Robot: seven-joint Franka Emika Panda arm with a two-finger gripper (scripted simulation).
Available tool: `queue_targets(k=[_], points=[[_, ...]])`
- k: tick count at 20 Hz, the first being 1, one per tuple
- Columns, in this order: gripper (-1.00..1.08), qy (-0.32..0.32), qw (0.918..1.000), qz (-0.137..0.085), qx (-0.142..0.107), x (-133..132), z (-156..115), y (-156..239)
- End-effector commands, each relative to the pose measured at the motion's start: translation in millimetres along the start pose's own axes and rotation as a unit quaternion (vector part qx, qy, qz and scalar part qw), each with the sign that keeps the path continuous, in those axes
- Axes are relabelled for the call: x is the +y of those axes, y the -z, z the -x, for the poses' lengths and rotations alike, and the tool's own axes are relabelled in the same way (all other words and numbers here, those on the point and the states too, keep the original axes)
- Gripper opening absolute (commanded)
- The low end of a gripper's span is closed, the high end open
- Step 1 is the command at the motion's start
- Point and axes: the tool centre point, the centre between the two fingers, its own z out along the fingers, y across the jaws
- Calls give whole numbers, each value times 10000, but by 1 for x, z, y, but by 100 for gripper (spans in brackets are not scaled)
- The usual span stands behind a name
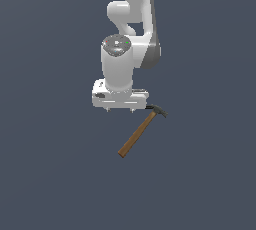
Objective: Pick up the object and move it to a goal position.
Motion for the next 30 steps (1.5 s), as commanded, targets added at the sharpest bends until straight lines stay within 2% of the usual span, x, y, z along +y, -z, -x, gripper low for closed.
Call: queue_targets(k=[1, 11, 21, 30], points=[[100, 0, 10000, 0, 0, 0, 0, 0], [100, -147, 9996, 167, -170, 22, 9, -10], [100, -298, 9993, 145, -148, 16, 8, -13], [100, -912, 9957, 92, -100, -4, 6, -28]])
